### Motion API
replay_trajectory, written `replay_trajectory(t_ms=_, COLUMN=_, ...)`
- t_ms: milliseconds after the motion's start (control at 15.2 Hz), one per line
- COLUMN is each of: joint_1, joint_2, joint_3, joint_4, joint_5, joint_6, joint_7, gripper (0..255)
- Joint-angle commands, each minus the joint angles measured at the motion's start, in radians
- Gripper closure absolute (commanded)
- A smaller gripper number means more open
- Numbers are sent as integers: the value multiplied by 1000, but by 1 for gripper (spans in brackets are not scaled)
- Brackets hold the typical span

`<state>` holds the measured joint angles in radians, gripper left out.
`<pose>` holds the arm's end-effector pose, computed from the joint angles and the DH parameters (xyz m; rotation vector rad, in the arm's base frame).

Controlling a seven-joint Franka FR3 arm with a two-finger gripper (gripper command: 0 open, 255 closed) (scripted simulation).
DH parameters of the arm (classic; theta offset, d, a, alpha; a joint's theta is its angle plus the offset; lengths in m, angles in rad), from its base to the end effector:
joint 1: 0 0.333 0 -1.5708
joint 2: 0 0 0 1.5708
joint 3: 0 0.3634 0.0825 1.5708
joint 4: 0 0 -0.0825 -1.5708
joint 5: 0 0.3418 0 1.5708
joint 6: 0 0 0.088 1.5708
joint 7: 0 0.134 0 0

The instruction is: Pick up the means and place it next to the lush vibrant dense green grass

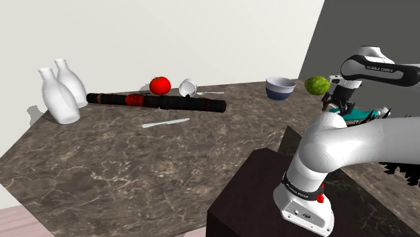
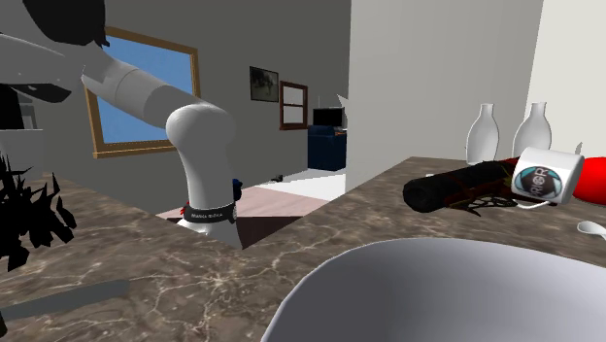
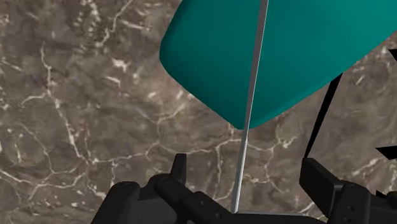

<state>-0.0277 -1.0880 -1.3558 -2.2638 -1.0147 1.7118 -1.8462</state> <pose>-0.0968 -0.4483 0.3703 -2.7766 -1.4229 -0.0745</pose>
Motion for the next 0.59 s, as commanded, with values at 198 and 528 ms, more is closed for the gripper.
replay_trajectory(t_ms=198, joint_1=-5, joint_2=18, joint_3=75, joint_4=54, joint_5=61, joint_6=-68, joint_7=-19, gripper=0)
replay_trajectory(t_ms=528, joint_1=-5, joint_2=23, joint_3=92, joint_4=70, joint_5=76, joint_6=-85, joint_7=-24, gripper=0)
